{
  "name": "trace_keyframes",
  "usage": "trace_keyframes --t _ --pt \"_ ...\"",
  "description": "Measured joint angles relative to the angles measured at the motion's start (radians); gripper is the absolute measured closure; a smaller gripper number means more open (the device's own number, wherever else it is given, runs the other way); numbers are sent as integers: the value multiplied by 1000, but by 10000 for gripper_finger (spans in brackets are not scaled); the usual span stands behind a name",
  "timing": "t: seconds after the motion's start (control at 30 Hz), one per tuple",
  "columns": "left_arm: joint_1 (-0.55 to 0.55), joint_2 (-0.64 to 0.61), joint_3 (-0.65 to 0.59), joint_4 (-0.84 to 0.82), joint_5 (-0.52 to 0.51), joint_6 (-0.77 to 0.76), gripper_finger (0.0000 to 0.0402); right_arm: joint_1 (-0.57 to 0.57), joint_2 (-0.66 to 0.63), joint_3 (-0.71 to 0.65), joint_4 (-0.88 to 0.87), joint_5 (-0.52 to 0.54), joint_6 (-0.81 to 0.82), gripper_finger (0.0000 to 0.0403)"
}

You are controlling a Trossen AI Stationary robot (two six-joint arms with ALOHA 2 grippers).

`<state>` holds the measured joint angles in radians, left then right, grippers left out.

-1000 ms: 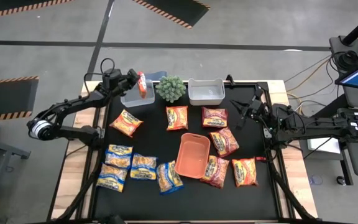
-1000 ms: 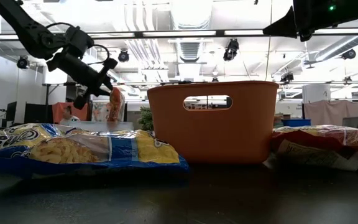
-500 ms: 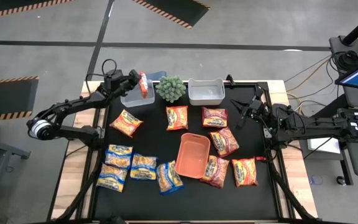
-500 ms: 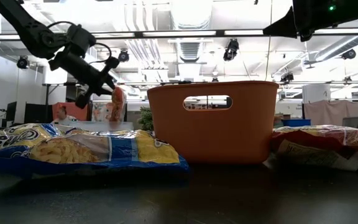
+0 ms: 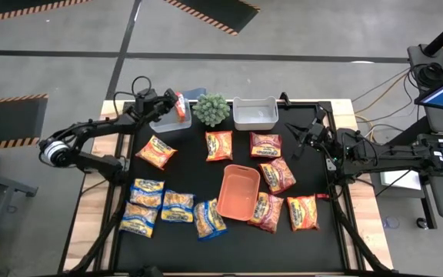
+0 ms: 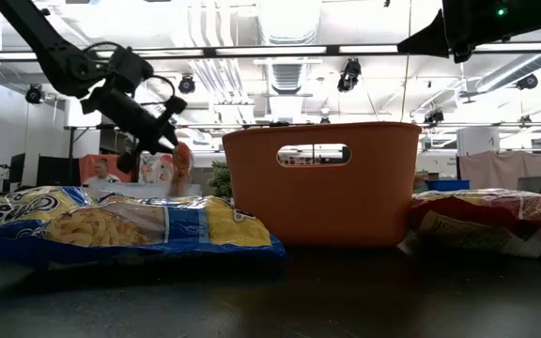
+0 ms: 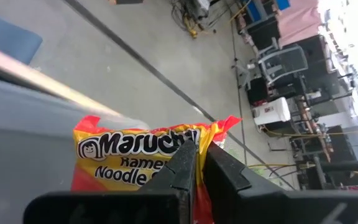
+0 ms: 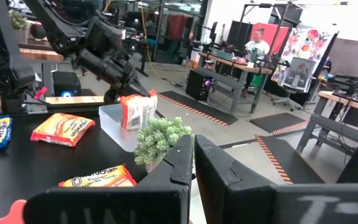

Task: Sort Maruchan noodles
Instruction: Put the orange noodle pack into the transparent bin

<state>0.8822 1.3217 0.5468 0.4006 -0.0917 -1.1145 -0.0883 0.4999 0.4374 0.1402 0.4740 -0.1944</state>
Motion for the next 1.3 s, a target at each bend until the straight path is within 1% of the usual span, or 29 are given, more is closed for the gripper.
trace_keyframes --t 0.2,0.4,0.6,0.77,1.07,1.3 --pt "-1 83 0 71 16 -21 393 0 0 0 0 0 0 394" --pt "-2 161 0 213 68 -25 393 0 0 0 -1 0 -5 394" --pt "-2 196 0 234 76 -26 384 0 0 0 -1 0 -5 394" --pt "-2 197 0 232 77 -26 355 0 0 0 -1 0 -6 394" --pt "-2 192 0 237 84 31 283 0 0 0 -1 0 -5 394" --pt "-1 166 0 236 165 64 237 0 0 0 -1 0 -5 394"
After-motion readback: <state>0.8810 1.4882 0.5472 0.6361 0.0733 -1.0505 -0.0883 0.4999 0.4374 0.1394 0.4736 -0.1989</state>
